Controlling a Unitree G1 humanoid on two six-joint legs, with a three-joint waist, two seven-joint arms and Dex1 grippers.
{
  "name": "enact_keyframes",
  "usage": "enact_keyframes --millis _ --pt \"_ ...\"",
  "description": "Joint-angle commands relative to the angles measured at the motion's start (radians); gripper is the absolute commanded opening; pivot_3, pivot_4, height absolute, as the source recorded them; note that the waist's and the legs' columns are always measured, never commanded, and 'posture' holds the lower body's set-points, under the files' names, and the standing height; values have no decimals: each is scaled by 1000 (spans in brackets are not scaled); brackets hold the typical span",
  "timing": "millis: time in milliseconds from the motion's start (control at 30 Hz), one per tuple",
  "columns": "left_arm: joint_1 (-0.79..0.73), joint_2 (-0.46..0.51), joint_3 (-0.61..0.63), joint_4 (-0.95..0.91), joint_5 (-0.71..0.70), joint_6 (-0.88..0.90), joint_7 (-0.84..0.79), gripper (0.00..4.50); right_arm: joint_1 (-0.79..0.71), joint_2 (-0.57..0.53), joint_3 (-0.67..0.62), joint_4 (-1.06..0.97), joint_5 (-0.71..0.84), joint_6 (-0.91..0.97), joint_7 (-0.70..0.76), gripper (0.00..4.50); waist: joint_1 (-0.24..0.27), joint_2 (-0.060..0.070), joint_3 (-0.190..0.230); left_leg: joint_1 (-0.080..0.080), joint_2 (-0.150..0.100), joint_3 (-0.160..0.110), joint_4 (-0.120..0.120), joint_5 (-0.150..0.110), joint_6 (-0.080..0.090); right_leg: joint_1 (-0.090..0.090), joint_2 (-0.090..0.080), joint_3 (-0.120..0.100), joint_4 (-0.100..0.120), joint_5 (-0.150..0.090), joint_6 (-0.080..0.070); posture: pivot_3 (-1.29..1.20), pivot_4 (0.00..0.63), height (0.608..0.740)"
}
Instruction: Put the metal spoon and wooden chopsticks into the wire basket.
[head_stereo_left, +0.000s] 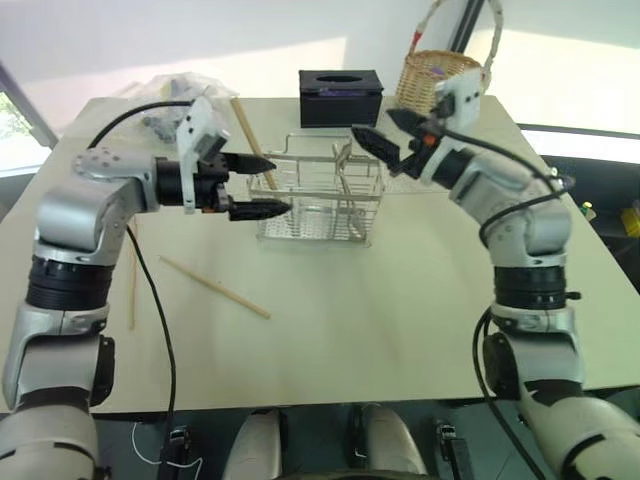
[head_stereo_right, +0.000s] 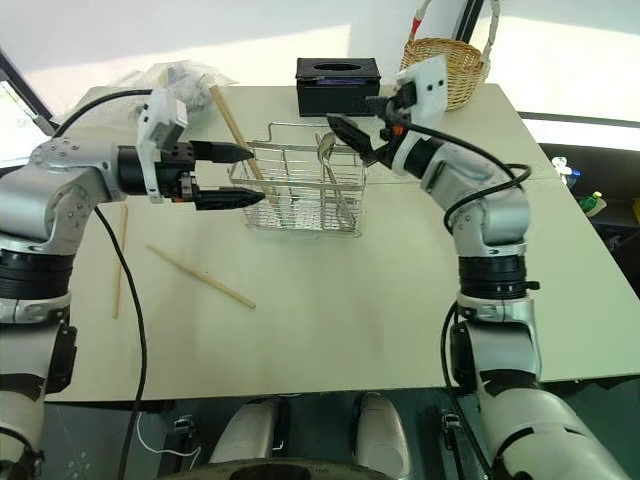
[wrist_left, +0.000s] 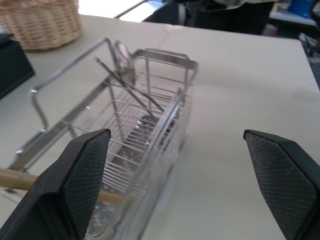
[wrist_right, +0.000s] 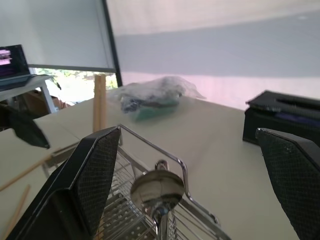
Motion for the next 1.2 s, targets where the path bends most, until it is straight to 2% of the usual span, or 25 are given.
enact_keyframes --millis 33,133,200,300,433,500,667,833,1200 --pt "-12 14 109 -57 -36 45 97 4500 -33 -92 -37 -153 125 44 146 4480 0 0 0 0 0 0 0 0 0 0 0 0 0 0 0 0 150 706" --pt "0 28 176 -72 -12 110 241 4500 35 -213 -27 -282 214 92 299 4480 0 -1 -1 0 0 0 -1 0 0 1 0 0 -1 0 0 0 150 706" --pt "2 29 213 -63 12 159 349 4500 87 -265 -25 -341 249 112 344 4480 1 -2 -1 2 0 0 -1 0 0 3 0 0 -2 0 0 0 150 706" --pt "1 25 272 -25 75 277 553 4500 171 -310 -14 -409 253 126 344 4480 1 -2 -1 4 0 0 0 0 0 5 0 0 -5 0 1 0 150 706" --pt "0 31 302 66 190 459 789 4500 252 -315 -7 -456 246 123 310 4480 0 -2 -1 8 0 0 -1 0 0 7 0 0 -5 0 1 0 150 706" --pt "7 37 313 123 226 507 854 4500 291 -305 -2 -481 249 126 286 4480 1 -3 -1 8 0 0 -1 0 0 7 0 0 -4 0 1 0 150 706" --pt "-34 39 281 323 254 550 871 4500 352 -312 20 -518 253 106 300 4480 9 -6 -1 7 0 0 -1 0 0 6 -1 0 -4 0 1 0 150 706" --pt "-108 50 241 581 318 445 895 4500 416 -331 11 -543 257 89 326 4480 23 -11 -1 7 0 1 -1 0 0 6 -1 0 -5 0 1 0 150 706" --pt "-307 7 133 1025 394 280 820 4500 448 -312 -5 -581 296 101 255 4480 23 -14 -2 5 0 1 -1 0 0 4 -1 0 -4 0 1 0 150 706"
